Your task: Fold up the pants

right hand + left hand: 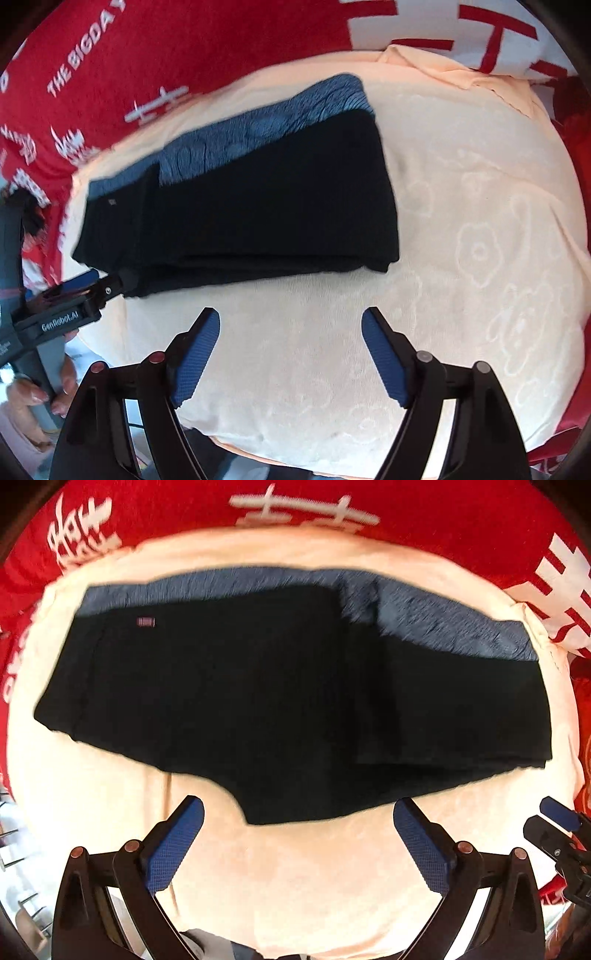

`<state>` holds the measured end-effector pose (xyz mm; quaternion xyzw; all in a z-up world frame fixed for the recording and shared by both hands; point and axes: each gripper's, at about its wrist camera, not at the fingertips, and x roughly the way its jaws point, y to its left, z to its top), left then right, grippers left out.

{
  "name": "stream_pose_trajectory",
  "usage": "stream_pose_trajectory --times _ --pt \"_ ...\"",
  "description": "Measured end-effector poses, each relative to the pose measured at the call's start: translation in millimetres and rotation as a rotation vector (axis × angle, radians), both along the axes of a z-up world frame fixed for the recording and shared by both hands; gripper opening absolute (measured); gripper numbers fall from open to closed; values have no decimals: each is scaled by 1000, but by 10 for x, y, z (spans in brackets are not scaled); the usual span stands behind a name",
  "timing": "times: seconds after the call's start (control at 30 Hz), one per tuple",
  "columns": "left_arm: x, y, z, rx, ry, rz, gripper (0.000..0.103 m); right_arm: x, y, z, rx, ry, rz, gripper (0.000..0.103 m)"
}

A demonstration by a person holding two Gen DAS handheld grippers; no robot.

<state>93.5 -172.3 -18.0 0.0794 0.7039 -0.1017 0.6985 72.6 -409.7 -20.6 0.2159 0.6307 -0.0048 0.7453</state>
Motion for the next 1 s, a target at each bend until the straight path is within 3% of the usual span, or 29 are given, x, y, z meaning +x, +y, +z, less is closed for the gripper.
stream_pose_trajectory --times 0.33,0.57,0.7,1.0 --pt "112 929 6 -34 6 51 103 10 733 -14 -18 58 16 82" --pt "216 1763 -3 13 -26 139 103 272 1556 48 -5 71 112 82" --pt "204 2167 -49 -12 -24 212 103 455 1974 86 -5 65 179 82" --pt "246 2667 -88 -66 -42 312 103 607 2373 78 -49 96 267 82"
